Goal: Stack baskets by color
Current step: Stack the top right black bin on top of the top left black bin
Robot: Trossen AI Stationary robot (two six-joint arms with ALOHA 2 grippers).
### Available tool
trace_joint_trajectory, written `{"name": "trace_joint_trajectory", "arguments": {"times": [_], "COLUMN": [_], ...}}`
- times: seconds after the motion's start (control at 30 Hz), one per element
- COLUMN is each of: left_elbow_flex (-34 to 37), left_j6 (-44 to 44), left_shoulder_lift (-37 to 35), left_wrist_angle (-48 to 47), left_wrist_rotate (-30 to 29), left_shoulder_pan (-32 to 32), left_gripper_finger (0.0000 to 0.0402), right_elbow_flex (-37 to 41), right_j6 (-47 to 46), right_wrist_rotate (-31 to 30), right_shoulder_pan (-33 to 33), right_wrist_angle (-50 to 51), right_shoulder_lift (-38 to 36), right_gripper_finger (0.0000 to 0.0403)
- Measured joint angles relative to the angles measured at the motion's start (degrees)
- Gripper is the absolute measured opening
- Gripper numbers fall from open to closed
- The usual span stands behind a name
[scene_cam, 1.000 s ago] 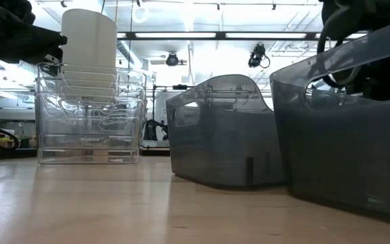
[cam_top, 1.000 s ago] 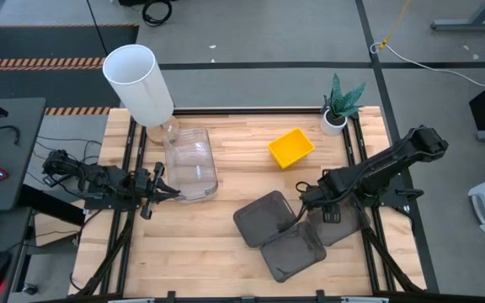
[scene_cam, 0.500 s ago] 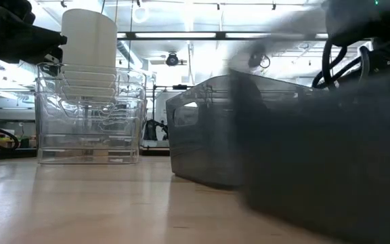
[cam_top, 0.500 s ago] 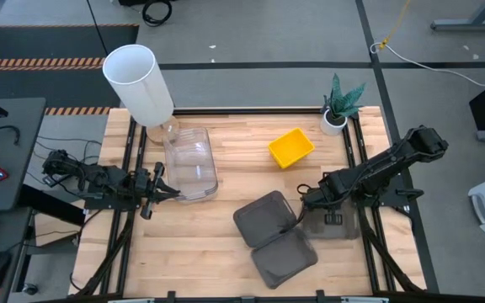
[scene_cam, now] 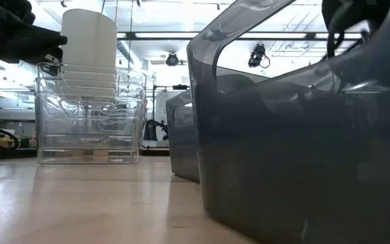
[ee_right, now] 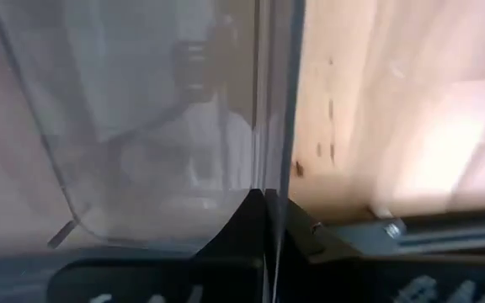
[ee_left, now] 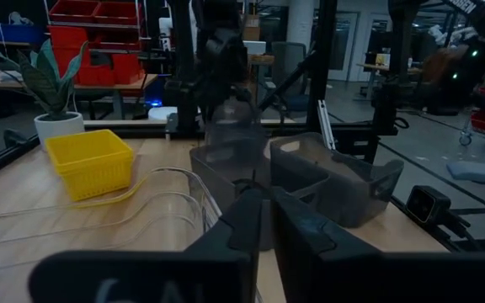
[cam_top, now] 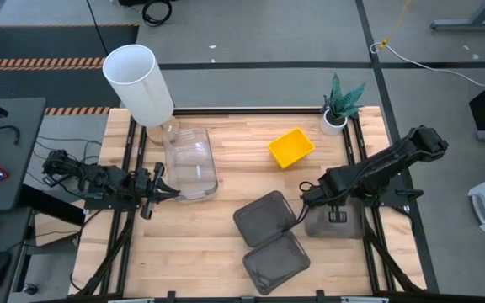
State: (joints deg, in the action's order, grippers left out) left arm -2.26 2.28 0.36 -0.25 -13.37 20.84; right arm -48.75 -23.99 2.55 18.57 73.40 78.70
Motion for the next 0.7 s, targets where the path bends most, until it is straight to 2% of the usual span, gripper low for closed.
{"name": "trace_joint_trajectory", "arguments": {"times": [0.33, 0.5, 0.7], "left_elbow_flex": [0.00, 0.00, -0.02], "left_j6": [0.00, 0.00, -0.01], "left_shoulder_lift": [-0.02, -0.01, -0.02], "left_wrist_angle": [0.00, 0.00, 0.00], "left_wrist_rotate": [0.00, 0.00, 0.00], "left_shoulder_pan": [0.00, 0.01, 0.00], "left_gripper_finger": [0.0037, 0.0040, 0.0032], "right_elbow_flex": [-16.78, -25.60, -34.93], "right_j6": [-1.95, -3.56, -6.27], "right_wrist_rotate": [-0.14, -0.52, -7.90], "right_shoulder_pan": [0.00, 0.00, 0.00], "right_wrist_angle": [15.04, 15.38, 13.66], "right_shoulder_lift": [0.02, 0.02, 0.00], "right_gripper_finger": [0.0006, 0.0005, 0.0005]}}
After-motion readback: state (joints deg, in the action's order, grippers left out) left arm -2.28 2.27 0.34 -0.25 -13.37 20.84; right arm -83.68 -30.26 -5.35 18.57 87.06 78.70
